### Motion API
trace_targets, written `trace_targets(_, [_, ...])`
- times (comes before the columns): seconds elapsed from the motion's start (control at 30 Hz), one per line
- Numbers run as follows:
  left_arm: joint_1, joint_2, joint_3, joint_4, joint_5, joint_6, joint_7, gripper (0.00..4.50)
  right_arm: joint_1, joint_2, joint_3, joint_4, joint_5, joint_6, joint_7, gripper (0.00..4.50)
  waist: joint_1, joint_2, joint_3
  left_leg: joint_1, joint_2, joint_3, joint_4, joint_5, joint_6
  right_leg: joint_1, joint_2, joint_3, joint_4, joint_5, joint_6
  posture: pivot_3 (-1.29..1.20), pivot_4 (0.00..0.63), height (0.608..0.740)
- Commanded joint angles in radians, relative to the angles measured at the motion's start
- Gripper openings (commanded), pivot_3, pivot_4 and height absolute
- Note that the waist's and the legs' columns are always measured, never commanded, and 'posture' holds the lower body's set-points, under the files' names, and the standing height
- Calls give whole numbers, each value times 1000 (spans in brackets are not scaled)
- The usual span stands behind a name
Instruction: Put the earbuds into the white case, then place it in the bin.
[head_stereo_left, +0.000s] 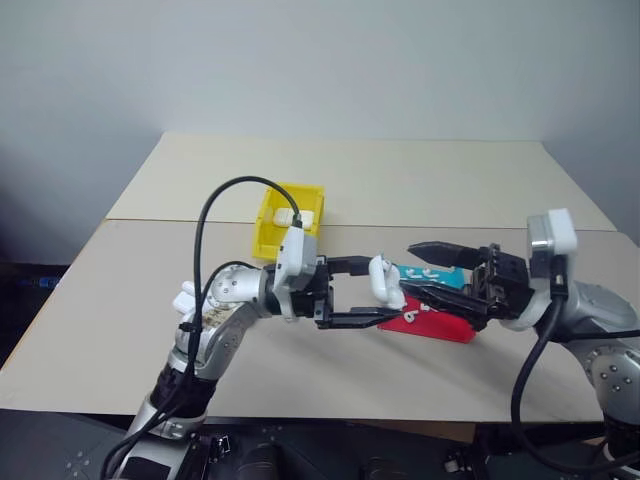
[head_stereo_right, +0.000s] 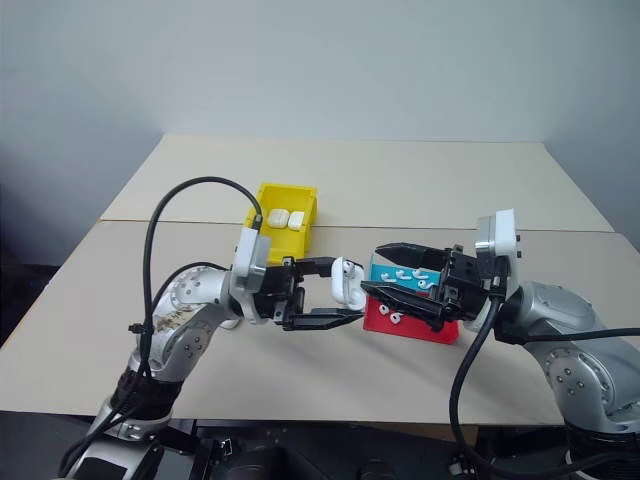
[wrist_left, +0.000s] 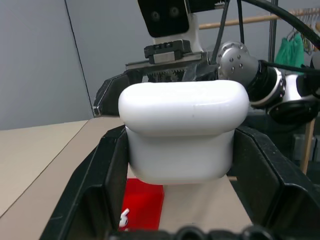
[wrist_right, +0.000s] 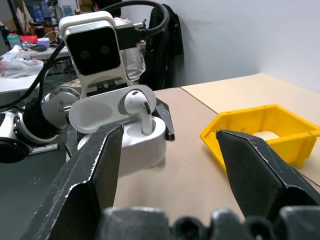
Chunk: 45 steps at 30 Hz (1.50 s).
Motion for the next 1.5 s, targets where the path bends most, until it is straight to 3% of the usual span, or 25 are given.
trace_targets(0.03, [-31, -4, 10, -17, -9, -17, -7, 2796, -17, -12, -33, -27, 26, -6, -10, 3549, 0, 0, 0, 0, 0, 0, 0, 0, 0, 0, 0, 0, 0, 0, 0, 0, 150, 740])
trace_targets(0.27, [-22, -35, 5, -20, -7, -16, 18, 2796, -51, -30, -22, -64, 59, 26, -42, 3549, 0, 0, 0, 0, 0, 0, 0, 0, 0, 0, 0, 0, 0, 0, 0, 0, 150, 740])
trace_targets(0.3, [-22, -40, 8, -21, -11, -12, 23, 2796, -61, -34, -24, -72, 70, 31, -43, 3381, 0, 0, 0, 0, 0, 0, 0, 0, 0, 0, 0, 0, 0, 0, 0, 0, 150, 740])
trace_targets(0.37, [-24, -47, 14, -20, -16, -6, 28, 2796, -80, -48, -28, -83, 97, 45, -46, 2991, -1, 0, 0, 0, 0, 0, 0, 0, 0, 0, 0, 0, 0, 0, 0, 0, 150, 740])
trace_targets(0.6, [-28, -51, 15, -12, -11, -11, 33, 2796, -69, -82, -47, -101, 136, 36, -14, 489, 0, 0, 0, 0, 0, 0, 0, 0, 0, 0, 0, 0, 0, 0, 0, 0, 150, 740])
trace_targets(0.67, [-32, -53, 17, -8, -8, -12, 38, 2796, -62, -83, -50, -109, 141, 33, -12, 33, 0, 0, 0, 0, 0, 0, 0, 0, 0, 0, 0, 0, 0, 0, 0, 0, 150, 740])
trace_targets(1.5, [-32, -53, 11, -5, -3, -19, 32, 2796, -83, -80, 41, -180, 123, 79, -141, 33, 0, 0, 0, 0, 0, 0, 0, 0, 0, 0, 0, 0, 0, 0, 0, 0, 150, 740])
